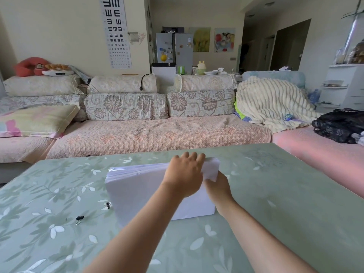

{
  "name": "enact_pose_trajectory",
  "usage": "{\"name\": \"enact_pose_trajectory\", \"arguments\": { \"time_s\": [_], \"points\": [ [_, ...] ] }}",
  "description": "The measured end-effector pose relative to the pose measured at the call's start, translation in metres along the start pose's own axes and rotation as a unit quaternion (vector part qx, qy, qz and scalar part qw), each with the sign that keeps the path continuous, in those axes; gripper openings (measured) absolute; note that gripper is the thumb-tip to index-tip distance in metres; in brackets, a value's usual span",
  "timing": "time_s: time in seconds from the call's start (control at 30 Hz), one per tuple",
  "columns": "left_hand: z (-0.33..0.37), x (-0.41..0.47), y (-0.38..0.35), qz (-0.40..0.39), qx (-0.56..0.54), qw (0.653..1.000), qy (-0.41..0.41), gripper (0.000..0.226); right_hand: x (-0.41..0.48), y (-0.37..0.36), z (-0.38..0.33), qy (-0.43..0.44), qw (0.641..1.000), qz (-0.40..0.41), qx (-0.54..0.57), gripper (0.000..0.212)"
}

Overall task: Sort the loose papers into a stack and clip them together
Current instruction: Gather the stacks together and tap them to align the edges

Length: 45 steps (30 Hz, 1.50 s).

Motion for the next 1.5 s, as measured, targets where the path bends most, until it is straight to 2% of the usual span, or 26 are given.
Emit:
{"name": "enact_pose_trajectory", "arguments": {
  "time_s": [0.17, 0.37, 0.5, 0.6, 0.63, 0.67, 0.73, 0.77, 0.8, 0.87, 0.97, 1.0, 1.03, 1.07, 1.13, 1.17, 1.23, 1.33, 1.4, 1.47, 1.5],
  "points": [
    [-0.023, -0.005, -0.006, 0.008, 0.005, 1.000, 0.002, 0.043, 0.004, 0.005, 0.002, -0.006, 0.999, -0.030, 0.024, 0.036],
    [-0.090, -0.047, -0.020, -0.006, 0.004, 0.998, 0.063, 0.046, 0.009, 0.004, 0.007, -0.018, 1.000, -0.020, 0.015, 0.022],
    [-0.134, -0.078, -0.024, -0.039, 0.003, 0.989, 0.141, 0.041, 0.008, 0.002, 0.009, -0.021, 1.000, -0.010, 0.012, 0.021],
    [-0.147, -0.100, -0.030, -0.026, -0.087, 0.968, 0.235, 0.034, 0.006, 0.000, 0.013, -0.023, 1.000, -0.004, 0.014, 0.022],
    [-0.147, -0.106, -0.037, -0.006, -0.170, 0.945, 0.279, 0.032, 0.005, 0.000, 0.015, -0.025, 1.000, -0.002, 0.018, 0.022],
    [-0.144, -0.111, -0.040, 0.023, -0.284, 0.902, 0.325, 0.032, 0.005, -0.001, 0.017, -0.027, 0.999, 0.000, 0.022, 0.022],
    [-0.131, -0.116, -0.045, 0.077, -0.511, 0.749, 0.413, 0.033, 0.005, -0.001, 0.019, -0.032, 0.999, 0.004, 0.033, 0.022],
    [-0.124, -0.118, -0.046, 0.081, -0.579, 0.681, 0.441, 0.032, 0.005, -0.001, 0.019, -0.033, 0.999, 0.006, 0.038, 0.022],
    [-0.117, -0.118, -0.048, 0.066, -0.613, 0.642, 0.456, 0.030, 0.005, -0.002, 0.020, -0.032, 0.999, 0.006, 0.042, 0.022],
    [-0.105, -0.119, -0.052, 0.033, -0.632, 0.621, 0.463, 0.029, 0.004, -0.002, 0.020, -0.033, 0.998, 0.004, 0.049, 0.021],
    [-0.096, -0.120, -0.058, 0.032, -0.641, 0.592, 0.487, 0.039, -0.001, 0.000, 0.020, -0.045, 0.998, -0.006, 0.046, 0.026],
    [-0.096, -0.120, -0.058, 0.038, -0.638, 0.593, 0.489, 0.039, -0.001, 0.000, 0.021, -0.048, 0.998, -0.010, 0.044, 0.024],
    [-0.097, -0.120, -0.058, 0.047, -0.625, 0.608, 0.487, 0.039, -0.001, 0.001, 0.022, -0.052, 0.998, -0.012, 0.040, 0.018],
    [-0.099, -0.119, -0.057, 0.060, -0.585, 0.652, 0.478, 0.042, -0.001, 0.001, 0.023, -0.053, 0.998, -0.013, 0.035, 0.015],
    [-0.109, -0.114, -0.046, 0.126, -0.418, 0.794, 0.424, 0.061, -0.001, 0.002, 0.024, -0.052, 0.998, -0.013, 0.026, 0.015],
    [-0.111, -0.106, -0.037, 0.168, -0.321, 0.860, 0.359, 0.070, 0.000, 0.002, 0.024, -0.051, 0.998, -0.013, 0.026, 0.016],
    [-0.102, -0.080, -0.011, 0.199, -0.198, 0.937, 0.207, 0.078, 0.000, 0.002, 0.024, -0.048, 0.998, -0.012, 0.027, 0.018],
    [-0.061, -0.034, 0.012, 0.106, -0.080, 0.990, 0.044, 0.079, -0.001, 0.002, 0.022, -0.041, 0.999, -0.007, 0.018, 0.020],
    [-0.043, -0.012, 0.016, 0.005, -0.049, 0.999, 0.021, 0.066, -0.001, 0.002, 0.021, -0.034, 0.999, -0.008, 0.014, 0.024],
    [-0.040, -0.001, 0.017, -0.090, -0.046, 0.994, 0.038, 0.040, -0.001, 0.002, 0.020, -0.029, 1.000, -0.008, 0.007, 0.005],
    [-0.041, 0.001, 0.017, -0.106, -0.036, 0.993, 0.041, 0.029, 0.000, 0.003, 0.021, -0.028, 1.000, -0.011, 0.004, 0.009]
  ]
}}
Point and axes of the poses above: each hand's wrist, its own x-axis towards the middle knuckle, its own y-axis out of the back of the hand, z = x × y, the point moved 1 cm from there along x, towards the middle knuckle, and after that the axes turned 12 degrees about x, right-handed, at the moved point
